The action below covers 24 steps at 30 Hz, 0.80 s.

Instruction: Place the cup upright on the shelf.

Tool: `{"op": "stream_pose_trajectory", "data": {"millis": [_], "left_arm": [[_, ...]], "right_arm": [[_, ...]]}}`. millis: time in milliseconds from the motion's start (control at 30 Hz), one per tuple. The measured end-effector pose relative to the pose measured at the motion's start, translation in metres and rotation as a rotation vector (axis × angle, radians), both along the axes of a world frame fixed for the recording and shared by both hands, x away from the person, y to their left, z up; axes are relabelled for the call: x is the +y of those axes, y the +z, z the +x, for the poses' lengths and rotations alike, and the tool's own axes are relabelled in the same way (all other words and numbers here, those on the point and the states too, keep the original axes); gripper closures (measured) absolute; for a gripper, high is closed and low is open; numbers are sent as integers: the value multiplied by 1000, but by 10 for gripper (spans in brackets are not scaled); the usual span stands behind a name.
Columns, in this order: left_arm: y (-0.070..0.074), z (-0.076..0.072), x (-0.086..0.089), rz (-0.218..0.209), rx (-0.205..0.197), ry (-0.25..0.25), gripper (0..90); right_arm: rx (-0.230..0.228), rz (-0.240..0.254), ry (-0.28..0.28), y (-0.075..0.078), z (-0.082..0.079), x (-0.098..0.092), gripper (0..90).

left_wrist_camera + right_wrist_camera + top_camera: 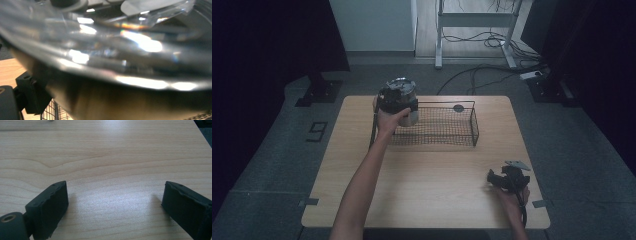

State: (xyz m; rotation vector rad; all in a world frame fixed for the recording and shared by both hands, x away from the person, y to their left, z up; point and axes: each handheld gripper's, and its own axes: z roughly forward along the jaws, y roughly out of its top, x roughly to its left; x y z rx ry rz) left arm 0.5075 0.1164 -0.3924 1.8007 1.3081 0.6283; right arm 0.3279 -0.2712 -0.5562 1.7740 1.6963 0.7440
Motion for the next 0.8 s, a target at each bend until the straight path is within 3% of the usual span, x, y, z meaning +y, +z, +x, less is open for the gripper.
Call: {"op": "stream_pose_trajectory", "data": {"millis": [167, 333, 433, 800], "left_arm": [[-12, 4, 1, 12, 28, 17, 40], [-21, 9, 3, -17, 40, 49, 40], [-26, 11, 5, 4, 48, 53, 40], [-45, 14, 7, -4, 74, 68, 40]], "right_arm": [[0, 0, 0, 0, 0, 0, 64], [0, 0, 1, 0, 0, 0, 65], [0, 0, 0, 0, 0, 0, 64], [0, 0, 0, 0, 0, 0, 65]]}}
